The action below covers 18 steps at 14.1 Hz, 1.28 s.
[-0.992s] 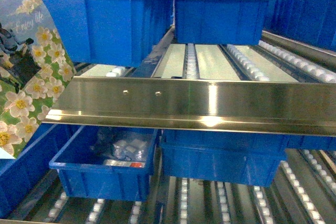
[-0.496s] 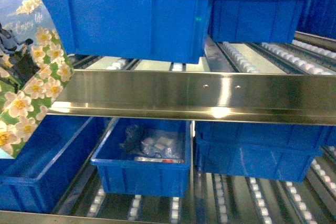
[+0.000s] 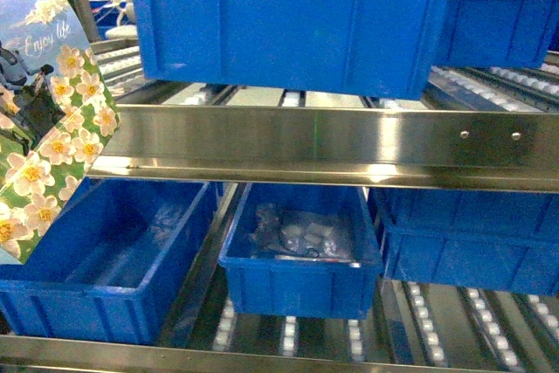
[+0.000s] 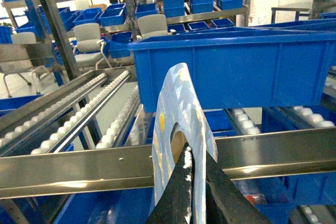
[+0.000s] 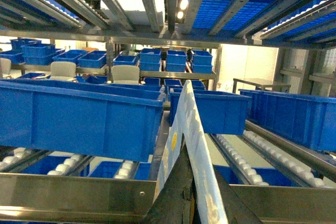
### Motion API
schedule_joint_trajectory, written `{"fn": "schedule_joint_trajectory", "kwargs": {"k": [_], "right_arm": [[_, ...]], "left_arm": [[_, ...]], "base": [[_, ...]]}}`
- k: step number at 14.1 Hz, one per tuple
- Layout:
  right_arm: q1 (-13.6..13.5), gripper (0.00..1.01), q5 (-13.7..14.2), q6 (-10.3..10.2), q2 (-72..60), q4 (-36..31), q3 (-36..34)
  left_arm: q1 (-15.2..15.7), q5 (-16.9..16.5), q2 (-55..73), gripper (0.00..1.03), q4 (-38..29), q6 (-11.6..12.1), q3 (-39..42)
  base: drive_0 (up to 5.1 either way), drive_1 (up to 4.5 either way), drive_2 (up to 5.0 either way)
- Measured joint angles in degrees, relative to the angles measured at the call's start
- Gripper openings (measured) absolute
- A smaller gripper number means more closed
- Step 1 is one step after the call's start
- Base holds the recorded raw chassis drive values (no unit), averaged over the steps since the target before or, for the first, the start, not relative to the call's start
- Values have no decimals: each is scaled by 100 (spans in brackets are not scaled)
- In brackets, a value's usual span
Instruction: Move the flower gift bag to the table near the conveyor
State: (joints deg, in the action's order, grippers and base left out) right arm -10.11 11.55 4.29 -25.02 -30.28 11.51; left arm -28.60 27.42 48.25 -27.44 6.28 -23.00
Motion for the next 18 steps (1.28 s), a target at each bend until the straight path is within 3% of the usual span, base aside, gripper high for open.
{"fn": "schedule_joint_trajectory", "kwargs": {"k": [18], "right_arm": [[0, 2, 0, 0, 2, -2, -2]], "left_arm": [[0, 2, 0, 2, -2, 2, 0]], "base": [[0, 0, 0]]}}
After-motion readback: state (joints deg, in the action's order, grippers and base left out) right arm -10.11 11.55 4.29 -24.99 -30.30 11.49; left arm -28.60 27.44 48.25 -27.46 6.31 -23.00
